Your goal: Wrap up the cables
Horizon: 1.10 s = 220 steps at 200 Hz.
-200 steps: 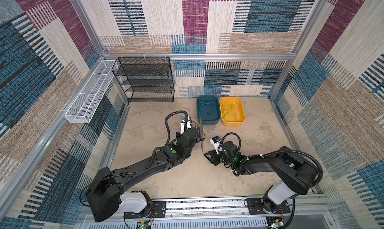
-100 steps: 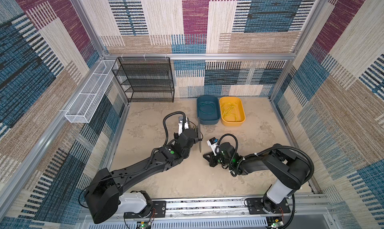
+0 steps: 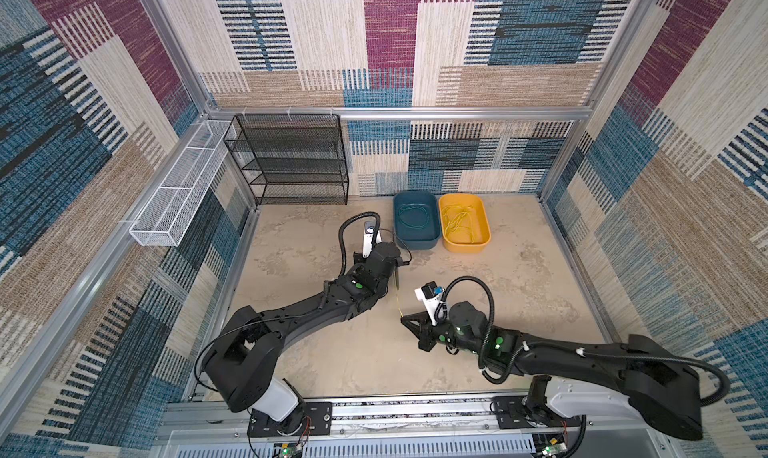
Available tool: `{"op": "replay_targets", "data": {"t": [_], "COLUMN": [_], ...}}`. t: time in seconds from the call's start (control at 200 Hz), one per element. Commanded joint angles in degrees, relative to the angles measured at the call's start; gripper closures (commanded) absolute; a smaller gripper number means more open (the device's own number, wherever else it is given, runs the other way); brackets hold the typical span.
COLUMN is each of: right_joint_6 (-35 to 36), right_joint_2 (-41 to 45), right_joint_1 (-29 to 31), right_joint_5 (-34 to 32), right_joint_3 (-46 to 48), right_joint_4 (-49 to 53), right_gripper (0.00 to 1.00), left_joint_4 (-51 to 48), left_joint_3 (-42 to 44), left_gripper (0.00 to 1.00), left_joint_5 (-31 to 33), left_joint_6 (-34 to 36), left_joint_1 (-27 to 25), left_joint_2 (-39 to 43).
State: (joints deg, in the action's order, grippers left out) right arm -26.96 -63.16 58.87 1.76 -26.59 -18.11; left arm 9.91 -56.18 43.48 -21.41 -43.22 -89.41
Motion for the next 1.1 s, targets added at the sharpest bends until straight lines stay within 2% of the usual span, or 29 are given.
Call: {"op": "replay_targets", "data": {"t": [0.0,0.225,0.446,0.661,0.736,0.891,1.097], "right_joint_6": [1.9,7.0,10.4,14.4,15.5,17.5,19.3], "right_joint_2": [7.4,7.8,1.9,-4.5,-4.9,-5.5,-7.2], "right_joint_1": [0.3,-1.7,-13.6,-17.9,-18.9,-22.4,-25.5], "right_joint_5": [-5.1,-7.8,4.7,7.7,7.0,6.3,7.6], "right_joint_3": [-3.2,-11.5,-20.4,-28.2,-29.0,-28.8,-27.1], "right_joint_4": [7.3,12.9,13.5,17.0,18.2,19.0,16.1], "right_gripper": [1.00,1.00,1.00,1.00,1.00,1.00,1.00], "left_joint_4": [6.8,9.4,10.8,23.3,24.0,20.9,5.8], "left_joint_3": [-0.4,2.5,7.8,17.4,19.5,21.9,19.0], "left_gripper": [1.00,1.00,1.00,1.00,1.00,1.00,1.00], "left_joint_5": [1.9,-3.3,-6.8,-6.0,-8.3,-15.3,-25.2], "left_joint_6": [3.6,8.2,18.6,33.4,37.3,39.6,38.8], "left_joint_1": [0.6,-0.1,-3.1,-7.0,-7.4,-8.1,-8.9], "left_joint_2": [-1.7,-1.9,2.4,8.0,10.4,17.0,25.5]}}
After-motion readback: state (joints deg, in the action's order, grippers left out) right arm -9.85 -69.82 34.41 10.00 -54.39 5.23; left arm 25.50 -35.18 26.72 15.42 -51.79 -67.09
